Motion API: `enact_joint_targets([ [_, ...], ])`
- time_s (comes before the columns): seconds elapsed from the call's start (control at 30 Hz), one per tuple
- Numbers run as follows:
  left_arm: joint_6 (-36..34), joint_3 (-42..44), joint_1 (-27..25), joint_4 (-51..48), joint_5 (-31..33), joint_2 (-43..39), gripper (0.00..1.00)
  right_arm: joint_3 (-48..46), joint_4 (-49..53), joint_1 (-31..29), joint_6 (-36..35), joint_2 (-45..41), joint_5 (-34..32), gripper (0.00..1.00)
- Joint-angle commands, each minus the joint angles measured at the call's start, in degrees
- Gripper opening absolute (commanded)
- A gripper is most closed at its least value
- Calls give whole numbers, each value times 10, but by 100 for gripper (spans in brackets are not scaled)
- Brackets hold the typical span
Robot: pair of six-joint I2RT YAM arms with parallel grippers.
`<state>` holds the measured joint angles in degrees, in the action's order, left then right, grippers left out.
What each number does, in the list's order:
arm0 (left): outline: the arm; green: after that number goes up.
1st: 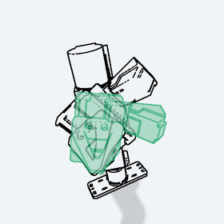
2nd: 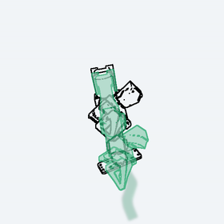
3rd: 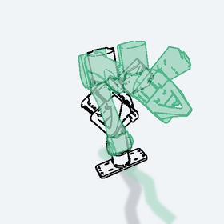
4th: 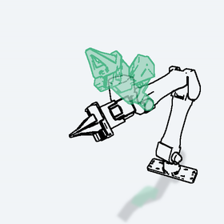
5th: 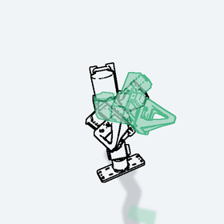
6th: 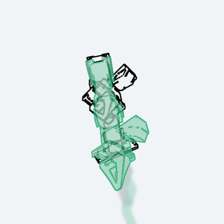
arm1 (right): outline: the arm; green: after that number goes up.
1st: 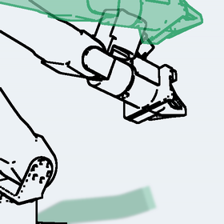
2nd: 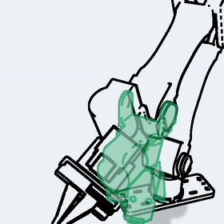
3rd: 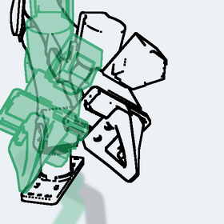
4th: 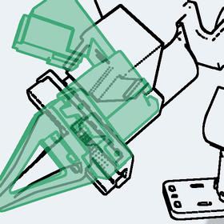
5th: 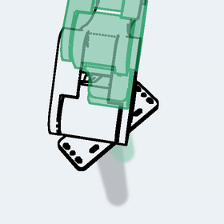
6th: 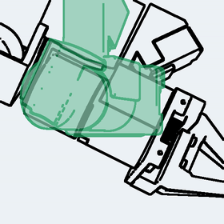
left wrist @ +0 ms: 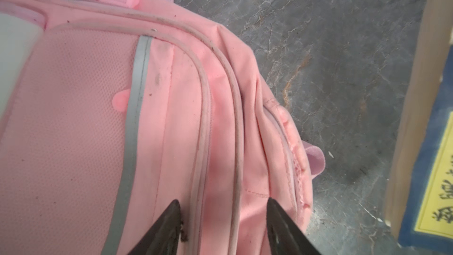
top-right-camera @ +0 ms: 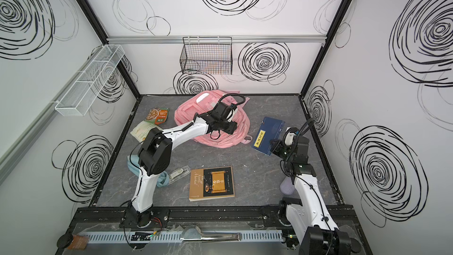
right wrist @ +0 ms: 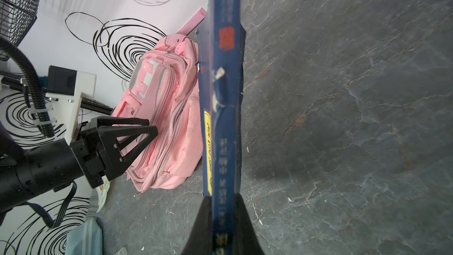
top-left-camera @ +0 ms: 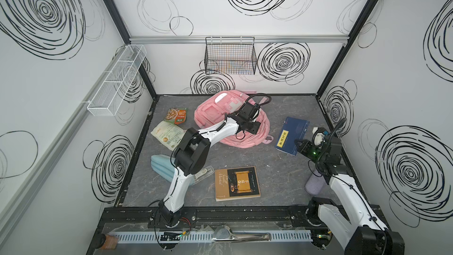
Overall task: Pack the student bag
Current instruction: 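Lift the blue book upright with the right gripper while left gripper holds the backpack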
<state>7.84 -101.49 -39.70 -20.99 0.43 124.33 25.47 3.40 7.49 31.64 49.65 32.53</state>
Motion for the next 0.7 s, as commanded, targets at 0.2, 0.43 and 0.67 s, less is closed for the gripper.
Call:
enact_joint_targets([
  [0.2,-72,-32,-1,-33,132,25,62,22,-8,-30,-10,-14,-17,0],
  [0.43,-67,-54,6,-58,90,69,54,41,-9,-52,-8,-4,-28,0],
  [0.67,-53,-75,32,-65,77,57,9,77,6,-64,-6,-3,-34,0],
])
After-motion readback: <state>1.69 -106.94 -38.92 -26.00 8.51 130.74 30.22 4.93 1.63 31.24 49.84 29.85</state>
